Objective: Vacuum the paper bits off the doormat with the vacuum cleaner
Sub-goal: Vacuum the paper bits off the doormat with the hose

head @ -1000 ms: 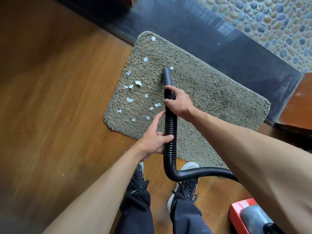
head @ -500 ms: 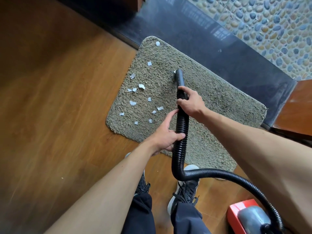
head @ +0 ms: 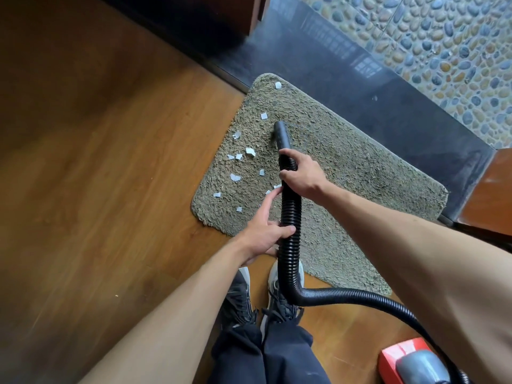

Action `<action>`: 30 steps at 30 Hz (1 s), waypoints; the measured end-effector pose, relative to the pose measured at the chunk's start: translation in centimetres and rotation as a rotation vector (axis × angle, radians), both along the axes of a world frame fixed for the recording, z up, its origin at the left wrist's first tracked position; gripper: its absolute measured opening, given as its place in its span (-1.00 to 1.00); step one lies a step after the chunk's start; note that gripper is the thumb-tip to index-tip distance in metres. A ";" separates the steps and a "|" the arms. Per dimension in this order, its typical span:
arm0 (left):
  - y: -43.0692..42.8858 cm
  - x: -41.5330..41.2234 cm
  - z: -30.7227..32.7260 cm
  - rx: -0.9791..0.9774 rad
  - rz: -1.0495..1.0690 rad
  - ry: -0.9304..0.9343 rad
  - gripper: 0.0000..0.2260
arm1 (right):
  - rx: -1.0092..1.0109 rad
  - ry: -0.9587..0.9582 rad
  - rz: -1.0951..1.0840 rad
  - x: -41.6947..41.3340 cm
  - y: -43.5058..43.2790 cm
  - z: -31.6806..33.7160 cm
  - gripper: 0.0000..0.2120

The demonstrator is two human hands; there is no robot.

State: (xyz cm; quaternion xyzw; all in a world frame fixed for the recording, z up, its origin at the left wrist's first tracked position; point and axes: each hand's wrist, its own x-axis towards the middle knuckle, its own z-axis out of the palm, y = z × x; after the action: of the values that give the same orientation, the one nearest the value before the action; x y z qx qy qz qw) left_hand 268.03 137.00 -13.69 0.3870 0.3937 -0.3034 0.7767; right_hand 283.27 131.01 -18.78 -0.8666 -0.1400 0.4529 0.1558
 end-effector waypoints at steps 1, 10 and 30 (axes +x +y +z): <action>0.2 -0.2 0.0 0.003 0.004 0.003 -0.25 | 0.004 0.004 0.014 -0.1 0.3 0.1 -0.42; 1.9 -1.0 -0.2 0.018 0.064 0.021 -0.24 | 0.034 0.018 0.129 -0.3 3.0 -0.3 -0.41; 0.9 -1.3 -1.2 0.106 0.130 0.062 -0.26 | 0.227 0.502 -0.268 1.2 1.7 -0.7 -0.43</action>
State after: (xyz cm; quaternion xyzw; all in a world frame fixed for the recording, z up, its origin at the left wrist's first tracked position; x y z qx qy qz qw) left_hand 266.74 137.92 -14.87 0.3917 0.4573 -0.2426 0.7606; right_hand 284.47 132.70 -19.51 -0.7153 -0.0314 0.6098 0.3398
